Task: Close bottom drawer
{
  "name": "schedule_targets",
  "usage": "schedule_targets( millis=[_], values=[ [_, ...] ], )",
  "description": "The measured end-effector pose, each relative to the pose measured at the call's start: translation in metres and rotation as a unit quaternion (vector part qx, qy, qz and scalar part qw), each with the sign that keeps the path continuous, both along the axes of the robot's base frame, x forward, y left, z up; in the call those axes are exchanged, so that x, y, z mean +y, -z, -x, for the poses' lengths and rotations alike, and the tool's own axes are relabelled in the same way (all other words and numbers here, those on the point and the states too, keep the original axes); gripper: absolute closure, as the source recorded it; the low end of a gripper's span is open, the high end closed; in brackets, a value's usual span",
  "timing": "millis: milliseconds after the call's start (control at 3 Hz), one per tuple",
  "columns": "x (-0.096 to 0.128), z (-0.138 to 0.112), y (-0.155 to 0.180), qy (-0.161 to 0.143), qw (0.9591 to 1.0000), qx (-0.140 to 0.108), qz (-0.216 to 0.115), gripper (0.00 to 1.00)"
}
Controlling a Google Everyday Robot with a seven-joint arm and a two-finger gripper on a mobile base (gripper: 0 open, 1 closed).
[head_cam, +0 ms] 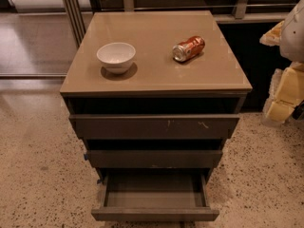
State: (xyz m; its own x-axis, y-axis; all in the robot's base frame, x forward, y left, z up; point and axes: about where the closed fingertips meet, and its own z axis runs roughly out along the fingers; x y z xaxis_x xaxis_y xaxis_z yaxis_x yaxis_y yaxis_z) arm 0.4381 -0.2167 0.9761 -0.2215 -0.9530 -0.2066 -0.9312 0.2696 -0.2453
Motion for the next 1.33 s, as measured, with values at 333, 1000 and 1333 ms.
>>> schedule_targets(
  millis=[333, 1000, 1333],
  values=[
    [0.0, 0.0, 0.0, 0.0, 1.0, 0.0, 0.0, 0.0],
    [0.007, 0.019, 0.014, 0.048, 0.9979, -0.019, -0.039, 0.0],
    [0.016, 0.03, 0.093, 0.113, 0.9841, 0.025, -0.135, 0.0]
  ],
)
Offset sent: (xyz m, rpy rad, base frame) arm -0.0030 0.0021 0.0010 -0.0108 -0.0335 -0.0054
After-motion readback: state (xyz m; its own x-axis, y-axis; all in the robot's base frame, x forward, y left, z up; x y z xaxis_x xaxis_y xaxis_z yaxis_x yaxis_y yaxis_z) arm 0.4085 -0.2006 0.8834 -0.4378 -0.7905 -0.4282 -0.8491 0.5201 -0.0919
